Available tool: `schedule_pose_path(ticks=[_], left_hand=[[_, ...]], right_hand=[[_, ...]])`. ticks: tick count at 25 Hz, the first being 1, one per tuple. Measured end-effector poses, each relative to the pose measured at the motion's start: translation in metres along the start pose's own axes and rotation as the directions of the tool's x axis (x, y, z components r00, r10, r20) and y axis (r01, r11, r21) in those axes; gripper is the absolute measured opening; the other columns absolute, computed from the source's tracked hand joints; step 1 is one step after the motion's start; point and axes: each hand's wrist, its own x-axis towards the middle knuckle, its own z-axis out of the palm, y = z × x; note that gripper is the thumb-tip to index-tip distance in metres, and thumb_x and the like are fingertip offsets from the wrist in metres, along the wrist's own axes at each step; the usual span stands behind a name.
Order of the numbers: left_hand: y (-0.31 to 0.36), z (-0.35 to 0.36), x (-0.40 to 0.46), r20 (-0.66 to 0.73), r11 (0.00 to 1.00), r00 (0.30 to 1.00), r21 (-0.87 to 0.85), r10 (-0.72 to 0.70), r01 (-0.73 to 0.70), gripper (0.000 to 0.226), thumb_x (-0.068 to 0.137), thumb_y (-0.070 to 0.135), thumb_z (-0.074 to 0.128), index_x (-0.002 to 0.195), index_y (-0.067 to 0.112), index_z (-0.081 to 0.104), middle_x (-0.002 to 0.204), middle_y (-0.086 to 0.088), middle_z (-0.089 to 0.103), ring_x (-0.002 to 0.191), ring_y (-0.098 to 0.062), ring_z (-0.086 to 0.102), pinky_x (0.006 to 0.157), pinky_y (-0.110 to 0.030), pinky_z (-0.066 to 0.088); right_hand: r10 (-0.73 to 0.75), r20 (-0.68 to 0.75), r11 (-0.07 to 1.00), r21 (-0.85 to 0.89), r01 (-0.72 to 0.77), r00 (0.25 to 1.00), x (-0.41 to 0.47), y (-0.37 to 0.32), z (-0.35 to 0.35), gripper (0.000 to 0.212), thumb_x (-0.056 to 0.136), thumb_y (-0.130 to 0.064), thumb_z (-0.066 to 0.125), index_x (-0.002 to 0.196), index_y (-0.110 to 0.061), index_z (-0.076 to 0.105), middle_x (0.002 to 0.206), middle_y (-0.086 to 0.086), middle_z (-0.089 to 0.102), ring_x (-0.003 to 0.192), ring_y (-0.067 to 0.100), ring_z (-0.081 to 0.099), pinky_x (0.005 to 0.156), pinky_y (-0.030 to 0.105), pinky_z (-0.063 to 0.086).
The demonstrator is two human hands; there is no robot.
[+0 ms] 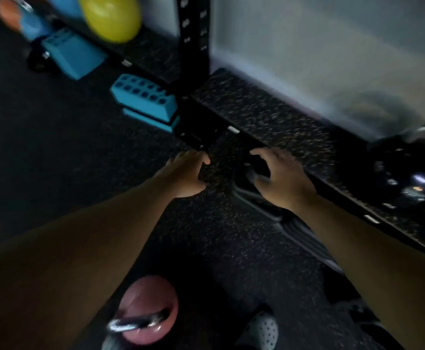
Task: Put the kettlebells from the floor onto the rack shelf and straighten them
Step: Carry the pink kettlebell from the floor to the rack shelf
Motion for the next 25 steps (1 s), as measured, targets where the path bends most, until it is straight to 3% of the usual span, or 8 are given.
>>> schedule_pose_path(ticks=[2,6,12,15,18,21,25], left_hand=[[-0.052,0.006,-0.036,0.037,0.999,0.999,-0.002,-0.038,0.038,0.054,0.077,0.026,0.069,0.127,0.029,0.047,0.134,-0.003,0.046,0.124,-0.028,0.043,0.099,-0.050,0.040],[-0.159,0.041,-0.128,0.107,0.984,0.979,-0.018,-0.174,0.177,0.052,0.072,0.024,0.066,0.122,0.028,0.052,0.127,-0.002,0.053,0.115,-0.025,0.051,0.093,-0.046,0.045],[-0.243,0.145,-0.225,0.322,0.947,0.897,-0.004,-0.302,0.320,0.056,0.070,0.030,0.064,0.124,0.030,0.052,0.132,-0.003,0.053,0.118,-0.027,0.053,0.097,-0.044,0.045],[-0.259,0.201,-0.247,0.385,0.957,0.878,0.067,-0.286,0.282,0.063,0.070,0.039,0.068,0.130,0.033,0.047,0.139,-0.001,0.047,0.126,-0.027,0.046,0.099,-0.044,0.043],[-0.265,0.245,-0.260,0.471,0.976,0.855,0.129,-0.218,0.178,0.072,0.068,0.035,0.067,0.135,0.033,0.040,0.141,0.001,0.043,0.128,-0.026,0.041,0.094,-0.043,0.044],[-0.263,0.284,-0.257,0.530,0.987,0.832,0.091,-0.163,0.135,0.061,0.070,0.040,0.072,0.127,0.030,0.050,0.126,0.000,0.052,0.114,-0.024,0.051,0.083,-0.037,0.047],[-0.254,0.298,-0.247,0.475,0.975,0.867,-0.078,-0.147,0.209,0.019,0.075,0.032,0.071,0.092,0.026,0.064,0.087,0.003,0.063,0.083,-0.017,0.059,0.062,-0.027,0.038]], right_hand=[[-0.026,0.084,1.000,0.014,0.025,0.996,0.002,-0.033,0.037,0.051,0.089,-0.028,0.059,0.137,-0.030,0.041,0.127,0.006,0.052,0.114,0.030,0.048,0.090,0.049,0.045],[-0.114,0.255,0.993,0.050,0.105,0.960,-0.012,-0.111,0.133,0.045,0.089,-0.025,0.060,0.132,-0.028,0.048,0.121,0.004,0.055,0.100,0.026,0.055,0.072,0.036,0.046],[-0.137,0.505,0.987,-0.005,0.162,0.852,-0.069,-0.160,0.266,0.043,0.083,-0.022,0.064,0.125,-0.022,0.055,0.116,0.005,0.060,0.111,0.027,0.052,0.092,0.043,0.047],[-0.086,0.636,0.984,-0.068,0.167,0.767,-0.100,-0.158,0.326,0.049,0.079,-0.028,0.065,0.127,-0.024,0.054,0.118,0.005,0.058,0.112,0.029,0.050,0.095,0.041,0.044],[-0.048,0.754,0.985,-0.074,0.158,0.655,-0.129,-0.159,0.376,0.054,0.076,-0.031,0.069,0.126,-0.021,0.053,0.124,0.007,0.056,0.114,0.033,0.050,0.094,0.040,0.046],[-0.060,0.769,0.997,0.015,0.076,0.636,-0.148,-0.156,0.413,0.022,0.076,-0.026,0.072,0.089,-0.017,0.056,0.098,0.005,0.063,0.096,0.030,0.062,0.071,0.030,0.047],[-0.050,0.748,0.999,0.041,0.028,0.662,-0.143,-0.152,0.422,0.027,0.073,-0.024,0.075,0.066,-0.021,0.049,0.072,-0.003,0.056,0.067,0.018,0.057,0.048,0.020,0.031]])
